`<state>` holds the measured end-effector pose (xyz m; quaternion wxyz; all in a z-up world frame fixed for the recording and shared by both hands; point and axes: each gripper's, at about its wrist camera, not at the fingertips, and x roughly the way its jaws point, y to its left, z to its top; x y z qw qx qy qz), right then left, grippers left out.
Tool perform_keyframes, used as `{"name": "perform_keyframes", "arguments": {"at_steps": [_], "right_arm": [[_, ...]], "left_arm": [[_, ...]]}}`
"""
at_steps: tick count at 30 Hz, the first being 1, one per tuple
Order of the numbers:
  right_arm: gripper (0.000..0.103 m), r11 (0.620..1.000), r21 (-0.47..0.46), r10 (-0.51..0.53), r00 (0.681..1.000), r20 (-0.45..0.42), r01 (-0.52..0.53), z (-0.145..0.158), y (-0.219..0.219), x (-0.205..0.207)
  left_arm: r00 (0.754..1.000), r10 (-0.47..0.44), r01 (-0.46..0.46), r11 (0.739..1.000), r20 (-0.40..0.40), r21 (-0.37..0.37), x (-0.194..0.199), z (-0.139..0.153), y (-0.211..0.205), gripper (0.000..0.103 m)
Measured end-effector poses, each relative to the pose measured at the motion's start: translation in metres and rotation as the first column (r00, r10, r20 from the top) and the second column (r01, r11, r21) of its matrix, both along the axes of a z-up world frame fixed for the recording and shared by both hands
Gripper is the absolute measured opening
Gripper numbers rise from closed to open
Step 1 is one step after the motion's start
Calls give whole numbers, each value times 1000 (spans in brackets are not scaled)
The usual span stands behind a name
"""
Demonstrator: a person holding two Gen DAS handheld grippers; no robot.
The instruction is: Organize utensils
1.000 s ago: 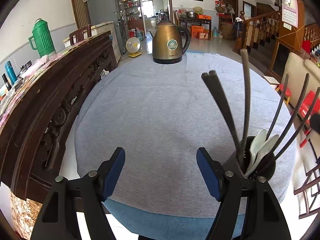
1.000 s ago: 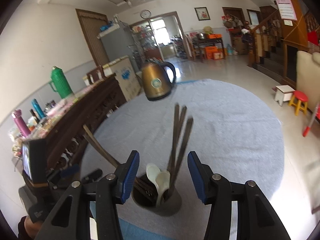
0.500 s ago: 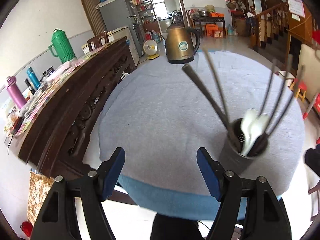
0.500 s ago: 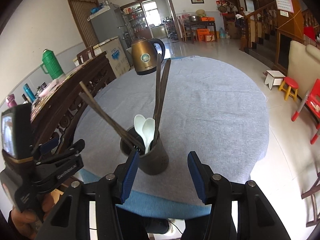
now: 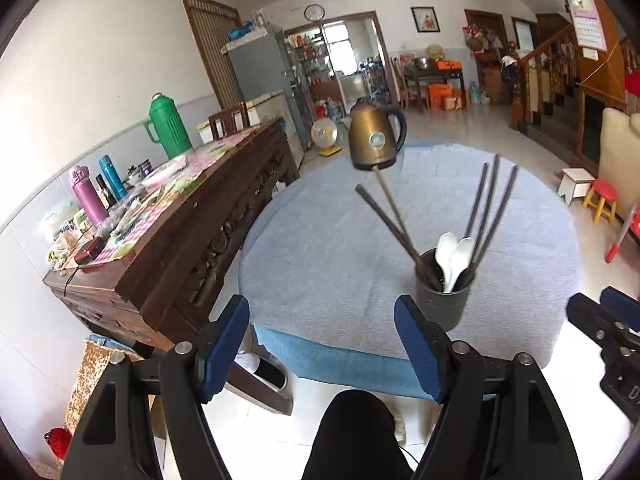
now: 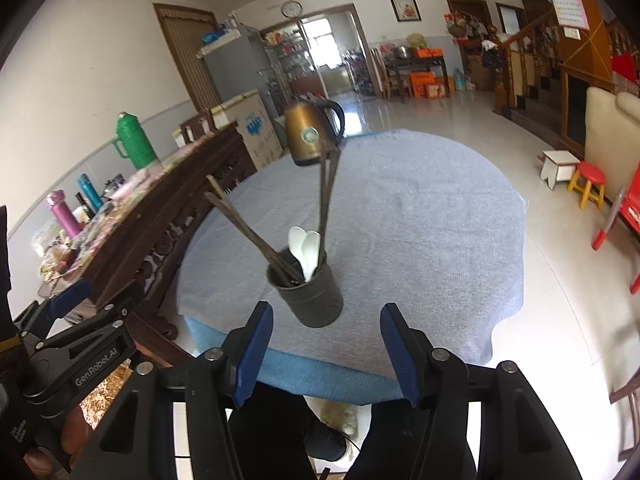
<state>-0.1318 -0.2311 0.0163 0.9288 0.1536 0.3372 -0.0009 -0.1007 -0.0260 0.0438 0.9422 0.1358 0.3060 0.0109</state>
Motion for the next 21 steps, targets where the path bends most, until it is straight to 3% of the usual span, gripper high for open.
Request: {"name": "perform_keyframes", "arguments": {"at_steps": [6,9,21], "right_arm": [[64,998,-3,-61,996,70,61,8,4,-11],[64,994,-51,-93,991,100,98,10,9,-15],[64,994,-77,-72,990,119,82,13,15,-18]], "left_arm": [[1000,-1,2,1000,25,-10,-4,9,9,77],[1000,-6,7,998,26,-65,-5,10,18,77],[999,-22,25,997,43,-77,-11,10,16,77]]}}
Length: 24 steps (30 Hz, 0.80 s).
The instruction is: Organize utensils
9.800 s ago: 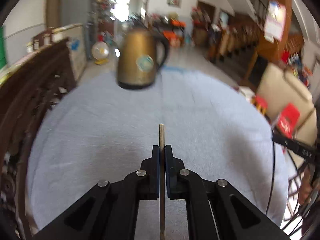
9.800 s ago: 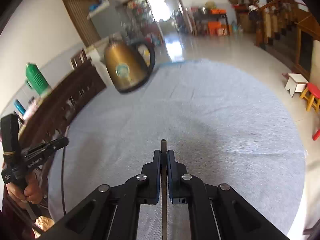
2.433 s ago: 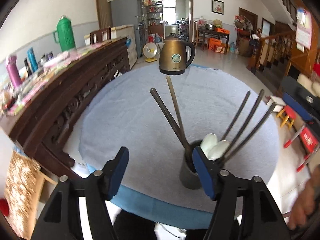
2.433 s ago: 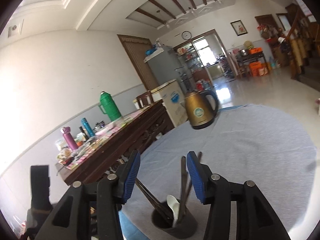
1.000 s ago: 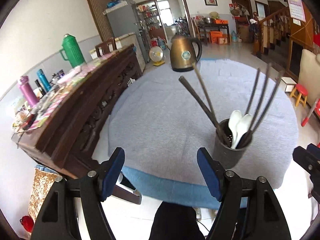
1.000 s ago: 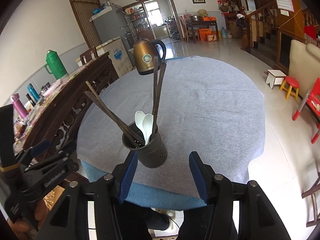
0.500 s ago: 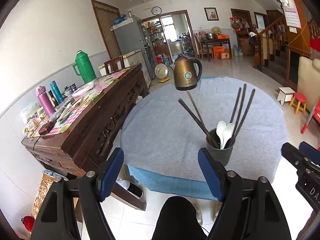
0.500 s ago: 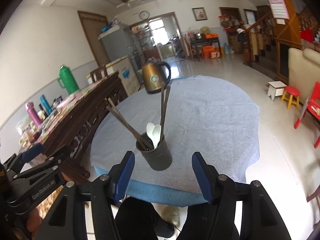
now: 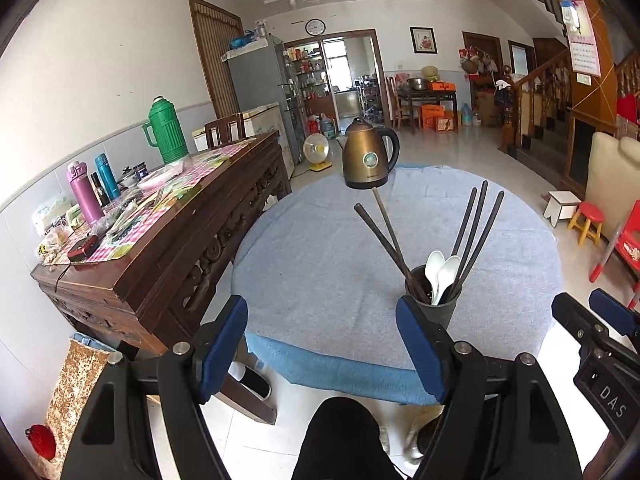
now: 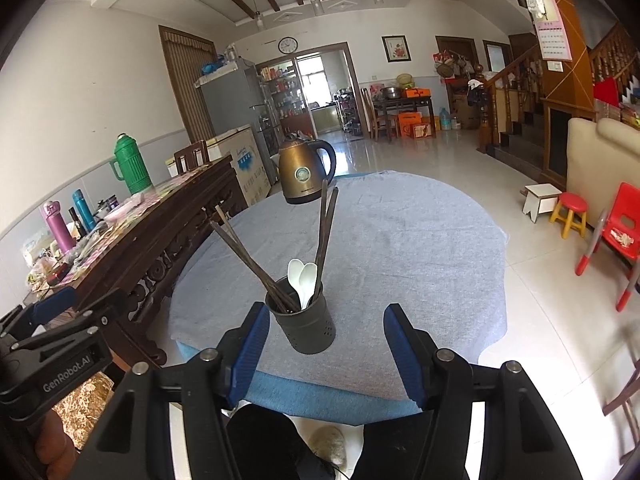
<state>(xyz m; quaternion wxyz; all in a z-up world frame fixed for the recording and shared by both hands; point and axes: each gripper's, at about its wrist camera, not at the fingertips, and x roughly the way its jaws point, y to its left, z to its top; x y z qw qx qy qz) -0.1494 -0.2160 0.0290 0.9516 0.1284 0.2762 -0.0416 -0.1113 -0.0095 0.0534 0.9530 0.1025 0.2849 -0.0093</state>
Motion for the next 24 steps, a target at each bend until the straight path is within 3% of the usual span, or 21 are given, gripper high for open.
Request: {"name": "perform_keyframes", "arguments": {"at_steps": [11,24], "right_arm": [[64,998,-64,10,999,-41,-13,2,0,17],[64,988,-148,-47,995,-85,34,3,-6,29]], "left_arm": [[1000,-2,2,1000,-18,1,7,-6,-2,77],[998,-27,28,1000,-48,14,16,-13,-12,77]]}}
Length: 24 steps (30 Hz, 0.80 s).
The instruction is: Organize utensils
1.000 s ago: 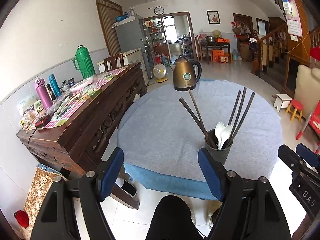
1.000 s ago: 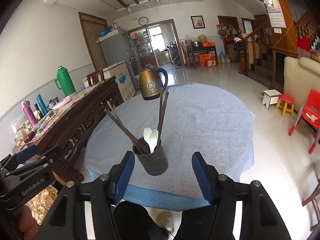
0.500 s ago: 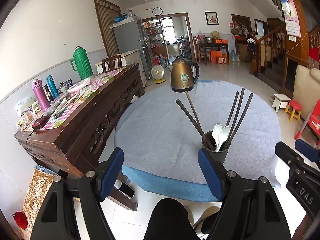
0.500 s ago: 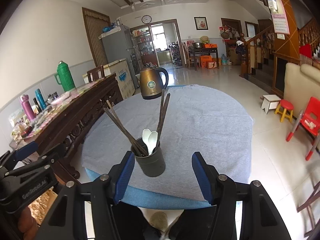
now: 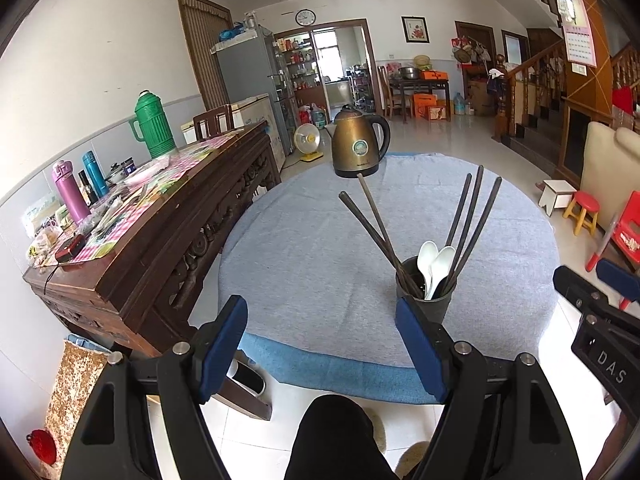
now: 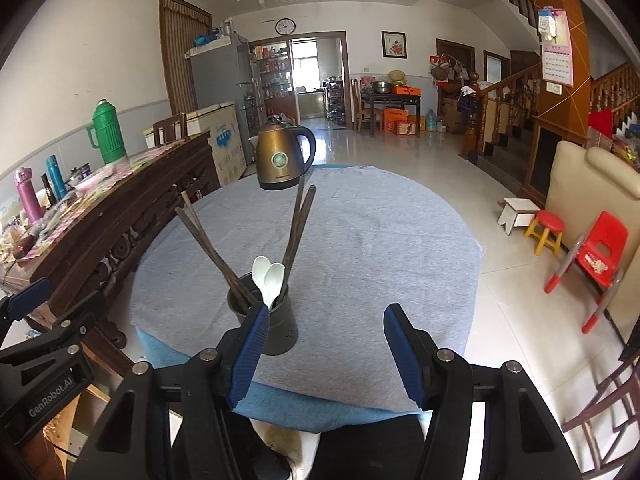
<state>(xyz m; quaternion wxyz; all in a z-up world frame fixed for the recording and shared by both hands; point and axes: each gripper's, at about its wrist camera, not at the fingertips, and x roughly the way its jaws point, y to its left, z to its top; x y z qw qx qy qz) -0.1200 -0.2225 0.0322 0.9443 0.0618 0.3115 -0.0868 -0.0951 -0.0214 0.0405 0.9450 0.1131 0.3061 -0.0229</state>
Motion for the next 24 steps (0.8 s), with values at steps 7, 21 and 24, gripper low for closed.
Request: {"name": "perform_keyframes", "arguments": {"at_steps": [7,21,24], "right_arm": [[64,999,-32,-21,1000,14,21,6,0,-9],[64,995,-95,-12,998,58,17,20,21,-17],[65,994,-113,-4,998,69,12,22,28,-17]], "left_arm": [[1000,-8,8,1000,21,-11,-14,4,1,77],[998,7,-6,1000,67,-13,-27,9,21,77],[997,20,-19,1000,75,-17,-29,11,27,77]]}}
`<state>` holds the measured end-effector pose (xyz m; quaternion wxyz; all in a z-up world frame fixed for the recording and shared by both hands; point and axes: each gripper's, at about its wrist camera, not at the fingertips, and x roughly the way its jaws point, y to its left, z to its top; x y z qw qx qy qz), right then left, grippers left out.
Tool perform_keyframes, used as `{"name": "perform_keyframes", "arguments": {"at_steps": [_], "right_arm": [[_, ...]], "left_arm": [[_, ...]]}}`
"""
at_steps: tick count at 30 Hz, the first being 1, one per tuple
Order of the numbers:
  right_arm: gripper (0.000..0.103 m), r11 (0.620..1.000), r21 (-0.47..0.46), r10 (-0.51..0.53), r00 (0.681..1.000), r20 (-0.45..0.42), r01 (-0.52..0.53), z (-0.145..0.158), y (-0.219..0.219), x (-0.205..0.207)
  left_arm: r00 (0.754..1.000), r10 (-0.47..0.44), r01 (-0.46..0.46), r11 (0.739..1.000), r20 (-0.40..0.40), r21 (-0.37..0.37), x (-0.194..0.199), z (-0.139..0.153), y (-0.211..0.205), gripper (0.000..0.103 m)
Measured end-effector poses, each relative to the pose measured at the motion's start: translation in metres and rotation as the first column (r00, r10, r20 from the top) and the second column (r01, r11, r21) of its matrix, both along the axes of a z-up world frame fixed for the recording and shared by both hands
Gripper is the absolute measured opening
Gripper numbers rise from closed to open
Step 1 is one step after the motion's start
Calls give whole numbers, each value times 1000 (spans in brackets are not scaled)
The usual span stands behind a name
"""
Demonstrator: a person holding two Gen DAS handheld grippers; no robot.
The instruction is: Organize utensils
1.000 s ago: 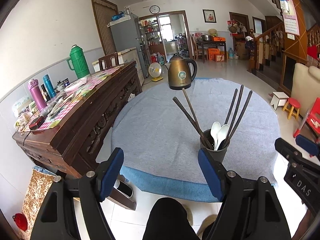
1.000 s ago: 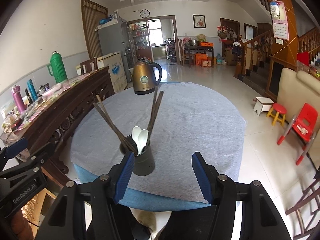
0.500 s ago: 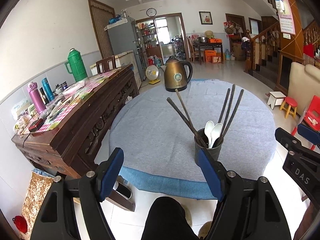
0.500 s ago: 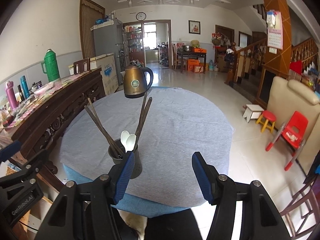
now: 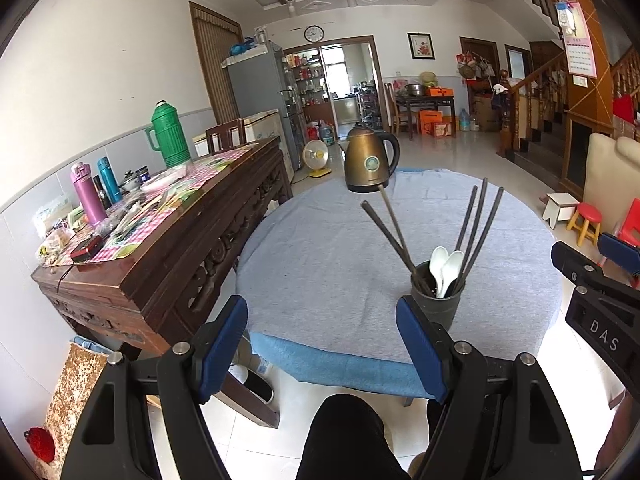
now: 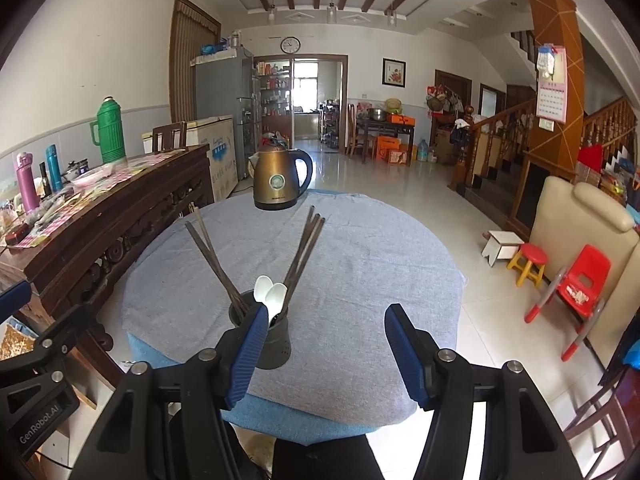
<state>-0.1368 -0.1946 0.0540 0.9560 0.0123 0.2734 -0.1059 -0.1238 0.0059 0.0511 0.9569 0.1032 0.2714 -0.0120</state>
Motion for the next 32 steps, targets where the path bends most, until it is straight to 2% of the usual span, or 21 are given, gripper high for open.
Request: {"name": "perform_keyframes", "arguments": {"at_steps": [8,19,32], "right_arm": [[66,999,-43,9,1000,-11,-9,-7,12,5],[66,997,-74,1,997,-72,-6,-24,5,18],[66,1000,-13,10,992,-128,-12,-43,-16,51]], "left_arm": [[1000,19,-19,1000,-25,-20,7,-8,8,77],[998,7,-8,1000,-54,-29,29,-16,-5,77],[995,-26,25,1000,-95,-15,60,-33,-23,77]]}}
